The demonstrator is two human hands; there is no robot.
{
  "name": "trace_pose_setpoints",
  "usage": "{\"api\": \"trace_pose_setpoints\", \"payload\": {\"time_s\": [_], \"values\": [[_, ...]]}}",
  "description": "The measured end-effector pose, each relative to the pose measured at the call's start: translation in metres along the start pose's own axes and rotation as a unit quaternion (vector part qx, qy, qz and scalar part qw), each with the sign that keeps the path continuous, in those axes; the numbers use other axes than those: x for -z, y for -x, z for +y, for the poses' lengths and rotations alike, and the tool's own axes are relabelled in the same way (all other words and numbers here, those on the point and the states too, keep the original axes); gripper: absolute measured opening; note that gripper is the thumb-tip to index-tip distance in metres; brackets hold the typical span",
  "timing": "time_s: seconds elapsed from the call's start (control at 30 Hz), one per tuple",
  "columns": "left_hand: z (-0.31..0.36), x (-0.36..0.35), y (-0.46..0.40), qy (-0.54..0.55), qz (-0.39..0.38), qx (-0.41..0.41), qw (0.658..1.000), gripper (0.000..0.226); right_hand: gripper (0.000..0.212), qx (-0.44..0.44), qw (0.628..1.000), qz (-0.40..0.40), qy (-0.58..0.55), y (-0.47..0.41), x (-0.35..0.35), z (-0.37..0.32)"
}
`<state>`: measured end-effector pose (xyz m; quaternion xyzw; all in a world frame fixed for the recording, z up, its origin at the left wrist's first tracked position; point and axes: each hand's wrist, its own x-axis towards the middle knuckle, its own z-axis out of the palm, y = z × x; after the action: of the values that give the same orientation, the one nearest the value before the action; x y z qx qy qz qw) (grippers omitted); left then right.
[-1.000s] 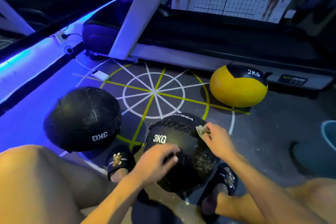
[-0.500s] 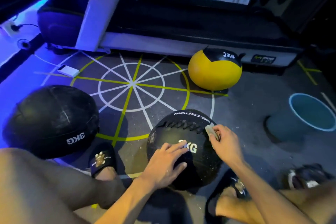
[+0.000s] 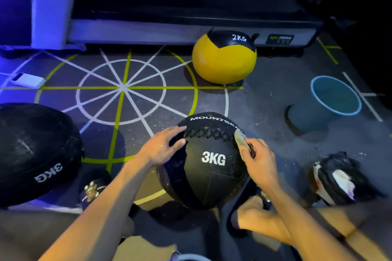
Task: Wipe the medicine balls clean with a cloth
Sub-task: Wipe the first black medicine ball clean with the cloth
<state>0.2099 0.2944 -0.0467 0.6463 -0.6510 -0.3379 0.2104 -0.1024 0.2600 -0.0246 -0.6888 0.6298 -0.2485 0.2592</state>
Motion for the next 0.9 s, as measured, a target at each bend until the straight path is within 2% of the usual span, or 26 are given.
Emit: {"api": "trace_pose_setpoints", "payload": {"time_s": [0.07,0.17,0.33,0.43,0.6,0.77,0.9], "values": [[-0.004,-0.007,0.000,-0.005,0.001,0.004,1.000,0.062,0.008,-0.055,0.998,0.018,-0.028,-0.003,0.006,0.004],[-0.009,-0.014,0.006,0.006,0.028,0.012,1.000,0.070,0.017,-0.181,0.974,0.079,-0.111,-0.004,0.012,0.015],[-0.012,-0.020,0.018,0.029,0.046,-0.006,0.998,0.072,0.009,-0.265,0.936,0.151,-0.177,0.008,0.013,0.015],[-0.015,-0.025,0.025,0.038,0.058,-0.003,0.998,0.072,0.009,-0.274,0.937,0.156,-0.151,0.014,0.004,0.016],[-0.013,-0.032,0.035,0.052,0.088,0.001,0.995,0.057,0.004,-0.283,0.935,0.162,-0.139,0.028,0.006,0.016],[-0.010,-0.037,0.041,0.039,0.098,0.000,0.994,0.060,0.004,-0.238,0.961,0.109,-0.088,0.035,-0.007,0.011],[-0.005,-0.039,0.043,0.028,0.107,0.000,0.994,0.062,0.012,-0.160,0.979,0.126,-0.022,0.035,-0.015,-0.001]]}}
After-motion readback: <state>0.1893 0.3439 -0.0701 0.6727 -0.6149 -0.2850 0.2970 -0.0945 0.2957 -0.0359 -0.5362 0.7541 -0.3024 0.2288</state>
